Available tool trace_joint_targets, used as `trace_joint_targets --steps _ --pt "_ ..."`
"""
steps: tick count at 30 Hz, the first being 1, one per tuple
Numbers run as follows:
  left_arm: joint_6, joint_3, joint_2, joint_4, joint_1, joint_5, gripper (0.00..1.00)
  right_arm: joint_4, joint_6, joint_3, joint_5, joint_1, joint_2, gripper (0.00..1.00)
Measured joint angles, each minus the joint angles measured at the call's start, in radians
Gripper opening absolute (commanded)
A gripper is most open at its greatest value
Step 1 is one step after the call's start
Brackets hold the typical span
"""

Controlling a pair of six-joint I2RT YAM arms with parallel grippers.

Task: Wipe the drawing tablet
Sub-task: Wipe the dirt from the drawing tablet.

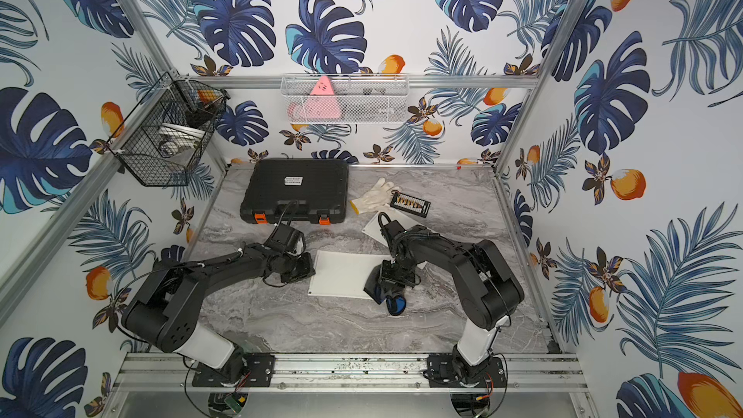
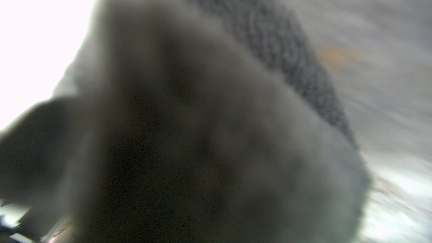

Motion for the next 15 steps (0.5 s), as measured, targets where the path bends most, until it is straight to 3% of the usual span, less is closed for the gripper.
trace_joint_targets --steps 5,7,9,15 --pt "0.000 0.000 -0.001 0.000 0.000 -0.001 0.17 -0.065 0.023 0.113 0.141 0.128 0.008 0.00" --pt "0.000 0.000 -0.003 0.000 -0.001 -0.002 0.17 -0.046 0.032 0.105 0.163 0.123 -0.004 0.00" --pt "0.000 0.000 -0.003 0.000 -0.001 -0.002 0.17 -0.045 0.045 0.046 0.181 0.073 -0.022 0.00" --pt "0.000 0.000 -0.006 -0.001 -0.001 -0.008 0.17 -0.119 0.082 -0.120 0.303 -0.266 -0.199 0.00"
